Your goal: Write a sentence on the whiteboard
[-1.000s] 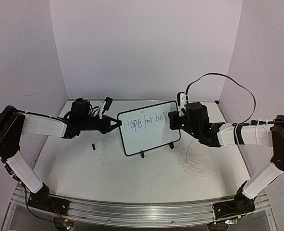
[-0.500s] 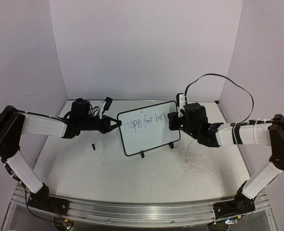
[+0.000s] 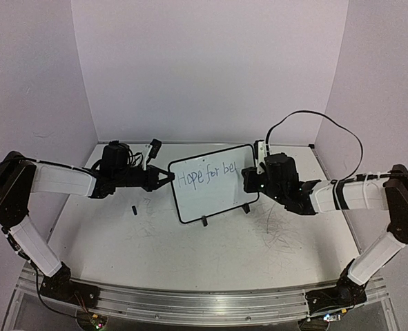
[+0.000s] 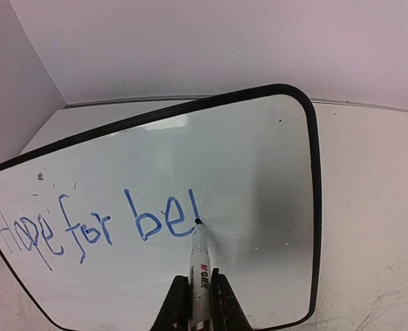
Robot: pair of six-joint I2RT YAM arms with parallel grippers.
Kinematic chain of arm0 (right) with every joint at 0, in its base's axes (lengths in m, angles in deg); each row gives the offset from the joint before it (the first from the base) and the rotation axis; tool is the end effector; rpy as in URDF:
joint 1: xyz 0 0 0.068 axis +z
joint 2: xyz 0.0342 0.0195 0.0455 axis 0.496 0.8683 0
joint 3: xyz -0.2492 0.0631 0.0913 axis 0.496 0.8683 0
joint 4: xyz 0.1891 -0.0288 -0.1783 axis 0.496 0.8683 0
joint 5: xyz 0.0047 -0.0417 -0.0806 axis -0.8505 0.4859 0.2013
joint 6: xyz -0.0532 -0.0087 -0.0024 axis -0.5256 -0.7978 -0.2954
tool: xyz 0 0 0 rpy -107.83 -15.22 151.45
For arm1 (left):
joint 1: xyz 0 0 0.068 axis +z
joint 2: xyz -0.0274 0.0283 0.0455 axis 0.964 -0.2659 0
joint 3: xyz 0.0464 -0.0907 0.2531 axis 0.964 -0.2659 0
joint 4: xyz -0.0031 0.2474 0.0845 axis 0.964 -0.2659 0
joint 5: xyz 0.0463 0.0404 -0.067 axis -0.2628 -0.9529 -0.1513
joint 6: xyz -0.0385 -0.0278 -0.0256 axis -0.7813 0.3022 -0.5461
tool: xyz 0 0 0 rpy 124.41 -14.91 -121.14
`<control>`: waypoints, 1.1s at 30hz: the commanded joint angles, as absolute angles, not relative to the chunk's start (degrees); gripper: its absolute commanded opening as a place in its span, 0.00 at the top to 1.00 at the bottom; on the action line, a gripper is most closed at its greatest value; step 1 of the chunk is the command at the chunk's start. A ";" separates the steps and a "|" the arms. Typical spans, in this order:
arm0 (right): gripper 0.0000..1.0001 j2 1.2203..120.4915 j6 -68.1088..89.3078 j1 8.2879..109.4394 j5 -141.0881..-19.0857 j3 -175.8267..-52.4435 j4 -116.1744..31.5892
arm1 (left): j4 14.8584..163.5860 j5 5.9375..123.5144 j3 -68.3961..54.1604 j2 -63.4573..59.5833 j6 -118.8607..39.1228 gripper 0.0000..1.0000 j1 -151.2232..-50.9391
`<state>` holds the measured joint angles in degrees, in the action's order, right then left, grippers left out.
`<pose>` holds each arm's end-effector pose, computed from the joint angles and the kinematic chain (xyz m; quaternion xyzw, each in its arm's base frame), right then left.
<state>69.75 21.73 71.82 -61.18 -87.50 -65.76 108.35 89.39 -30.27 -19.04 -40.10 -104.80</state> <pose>0.2628 0.2280 0.2282 -0.1121 0.7998 0.2235 0.5457 0.2899 -0.1913 0.2128 0.2833 0.7607 -0.4113 0.4146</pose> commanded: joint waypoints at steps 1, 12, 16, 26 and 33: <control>1.00 69.50 22.49 71.57 -60.92 -86.49 -65.04 | 105.75 86.27 -31.05 -17.75 -36.46 1.00 -104.55; 1.00 68.05 20.98 71.50 -56.19 -87.27 -64.82 | 105.68 86.19 -31.07 -17.73 -36.46 1.00 -104.57; 1.00 66.07 19.83 71.50 -57.71 -87.41 -64.87 | 105.64 86.15 -31.04 -17.50 -36.46 1.00 -104.55; 1.00 66.22 18.25 71.52 -64.54 -88.64 -68.65 | 105.58 86.23 -30.72 -17.76 -36.44 1.00 -104.57; 1.00 68.99 18.91 71.50 -63.09 -90.98 -68.73 | 105.40 86.23 -30.64 -17.72 -36.24 1.00 -104.55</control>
<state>67.51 18.90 71.76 -64.12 -88.31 -66.45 108.07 89.47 -30.27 -18.80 -39.79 -104.82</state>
